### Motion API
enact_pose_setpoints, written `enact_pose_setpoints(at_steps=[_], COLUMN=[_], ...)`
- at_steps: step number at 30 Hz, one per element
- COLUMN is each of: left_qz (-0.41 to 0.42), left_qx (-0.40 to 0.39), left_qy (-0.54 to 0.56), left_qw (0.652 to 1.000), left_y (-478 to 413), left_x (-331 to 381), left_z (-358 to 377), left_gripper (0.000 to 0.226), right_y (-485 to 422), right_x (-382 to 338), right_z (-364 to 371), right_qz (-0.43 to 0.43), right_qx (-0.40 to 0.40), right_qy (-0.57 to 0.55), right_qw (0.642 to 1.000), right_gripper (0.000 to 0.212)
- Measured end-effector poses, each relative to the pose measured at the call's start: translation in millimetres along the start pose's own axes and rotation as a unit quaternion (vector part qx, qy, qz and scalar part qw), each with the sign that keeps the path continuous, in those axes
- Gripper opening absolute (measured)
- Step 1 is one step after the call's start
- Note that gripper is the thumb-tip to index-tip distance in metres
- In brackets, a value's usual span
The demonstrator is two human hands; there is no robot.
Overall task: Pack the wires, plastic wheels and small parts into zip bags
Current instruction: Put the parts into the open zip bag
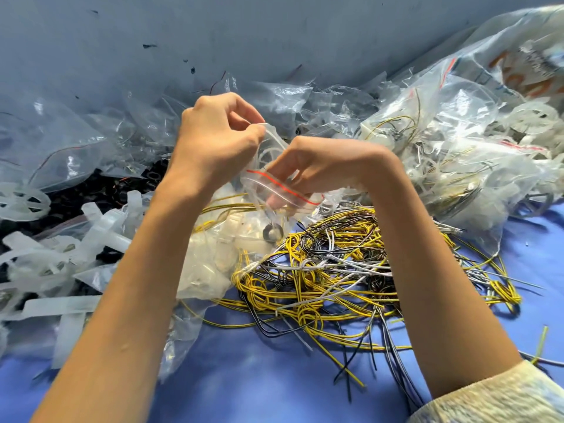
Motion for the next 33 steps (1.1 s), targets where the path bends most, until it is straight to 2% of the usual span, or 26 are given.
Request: enact_pose_setpoints(at_steps=[8,10,12,14,17,19,21,24,27,29,31,32,33], left_qz=[0.0,-0.001,-0.006,-0.008,0.0,0.02,0.071,0.196,0.28,0.289,0.275,0.266,0.255], left_qx=[0.0,-0.007,-0.018,-0.033,-0.061,-0.076,-0.089,-0.15,-0.226,-0.285,-0.357,-0.387,-0.407], left_qy=[-0.007,-0.005,-0.004,-0.014,-0.037,-0.061,-0.1,-0.104,-0.05,-0.042,-0.085,-0.133,-0.19], left_qw=[1.0,1.0,1.0,0.999,0.997,0.995,0.988,0.964,0.932,0.913,0.889,0.873,0.856], left_y=[1.7,1.5,0.8,0.2,1.8,3.8,6.0,17.9,37.7,50.1,61.8,66.4,69.6], left_x=[-1.0,-2.2,-3.6,-4.7,-3.7,0.2,8.8,32.8,57.1,67.4,69.2,65.5,59.1], left_z=[-0.8,-0.6,-0.5,0.1,2.2,4.5,7.2,13.8,21.8,32.0,48.2,57.8,67.3], left_gripper=[0.009,0.008,0.007,0.006,0.004,0.011,0.023,0.037,0.033,0.026,0.022,0.02,0.017], right_y=[-13.6,-9.4,-0.2,10.9,24.7,29.3,30.5,28.0,27.1,29.8,30.2,28.7,26.9], right_x=[-3.3,-3.3,1.3,13.6,35.6,46.2,51.2,54.0,57.7,62.8,66.9,66.5,65.3], right_z=[9.3,6.3,-2.5,-16.0,-30.3,-31.2,-25.6,-13.4,-4.8,-5.7,-6.3,-3.6,0.1], right_qz=[0.009,0.003,0.006,0.034,0.102,0.155,0.203,0.254,0.286,0.299,0.295,0.291,0.287], right_qx=[0.022,0.016,0.027,0.07,0.128,0.11,0.045,-0.034,-0.071,-0.056,-0.042,-0.056,-0.071], right_qy=[0.079,0.059,-0.018,-0.096,-0.09,-0.051,-0.032,-0.013,-0.019,-0.023,-0.015,-0.012,-0.014], right_qw=[0.997,0.998,0.999,0.992,0.982,0.98,0.978,0.967,0.955,0.952,0.955,0.955,0.955], right_gripper=[0.014,0.014,0.016,0.014,0.002,0.006,0.006,0.009,0.021,0.031,0.051,0.049,0.037])
Point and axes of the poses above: each hand's wrist, its own y-axis away from the middle knuckle, its own z-axis out of the palm, x = y × z, the point moved 4 cm from there along -y, towards the middle knuckle, and after that the axes turned 4 degrees about -y, right-handed, at the moved point
